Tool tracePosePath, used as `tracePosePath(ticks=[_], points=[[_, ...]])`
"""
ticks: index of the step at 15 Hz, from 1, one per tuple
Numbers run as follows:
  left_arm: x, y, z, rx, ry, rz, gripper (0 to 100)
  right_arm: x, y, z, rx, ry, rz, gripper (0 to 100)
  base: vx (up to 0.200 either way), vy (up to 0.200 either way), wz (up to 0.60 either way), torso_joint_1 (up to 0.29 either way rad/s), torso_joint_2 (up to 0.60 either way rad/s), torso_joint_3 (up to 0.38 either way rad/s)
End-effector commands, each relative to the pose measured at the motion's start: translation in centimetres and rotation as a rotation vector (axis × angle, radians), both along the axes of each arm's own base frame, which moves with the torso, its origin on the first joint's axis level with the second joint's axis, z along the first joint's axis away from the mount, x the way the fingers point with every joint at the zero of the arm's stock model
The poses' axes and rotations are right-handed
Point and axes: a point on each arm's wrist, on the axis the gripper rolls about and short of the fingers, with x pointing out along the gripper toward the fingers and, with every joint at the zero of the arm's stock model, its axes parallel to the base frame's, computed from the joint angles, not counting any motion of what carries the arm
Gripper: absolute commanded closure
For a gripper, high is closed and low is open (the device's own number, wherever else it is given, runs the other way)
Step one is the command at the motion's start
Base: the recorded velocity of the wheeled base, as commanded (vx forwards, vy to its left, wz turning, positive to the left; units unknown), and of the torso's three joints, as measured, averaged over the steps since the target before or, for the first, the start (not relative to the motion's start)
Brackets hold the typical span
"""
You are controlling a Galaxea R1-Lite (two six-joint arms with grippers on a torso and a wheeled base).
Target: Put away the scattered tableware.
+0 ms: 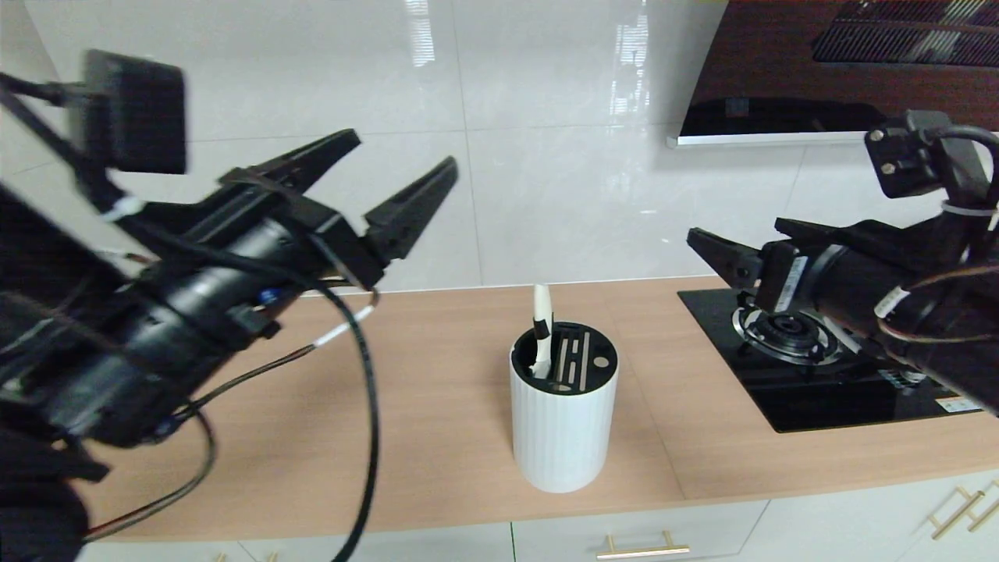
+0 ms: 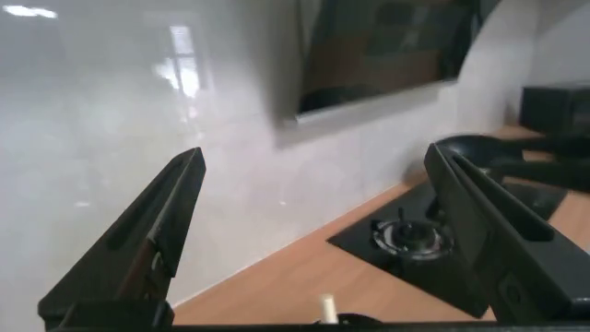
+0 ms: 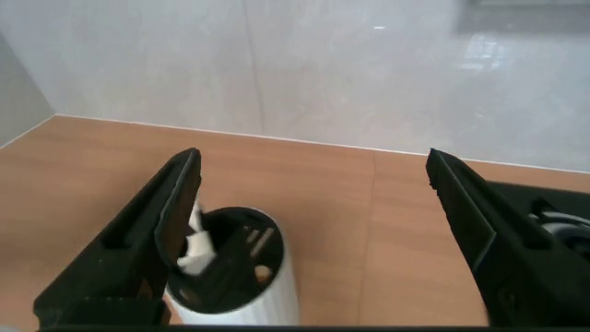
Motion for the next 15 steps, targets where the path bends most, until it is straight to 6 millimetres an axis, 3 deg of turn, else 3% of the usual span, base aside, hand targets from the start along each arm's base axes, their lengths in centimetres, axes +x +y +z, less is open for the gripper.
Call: tracePosePath(ticks=[1,4,7,11,15], points=[[-10.9,7.9,-1.4,0.016,0.015,0.122,0,-4.6,-3.8,-0.7,-0.019,-0.036,-0.03,0,0.0,0.0,0.0,0.0,0.0,0.0],[-20.3,12.3,-4.2,0.031,0.056,0.216,0,-10.1,-8.3,-2.4,-0.008,-0.082,-0.145,0,0.0,0.0,0.0,0.0,0.0,0.0],[-26.9,13.3,-7.3,0.048,0.111,0.39,0,-14.3,-12.2,-3.3,-0.05,-0.105,-0.427,0,0.0,0.0,0.0,0.0,0.0,0.0],[-26.7,13.3,-6.9,-0.115,0.1,0.512,0,-19.9,-14.3,-7.2,-0.025,-0.154,-0.626,0,0.0,0.0,0.0,0.0,0.0,0.0],[-26.7,12.4,-9.8,-0.095,0.114,0.601,0,-23.2,-14.6,-10.0,-0.031,-0.152,-0.705,0,0.0,0.0,0.0,0.0,0.0,0.0]])
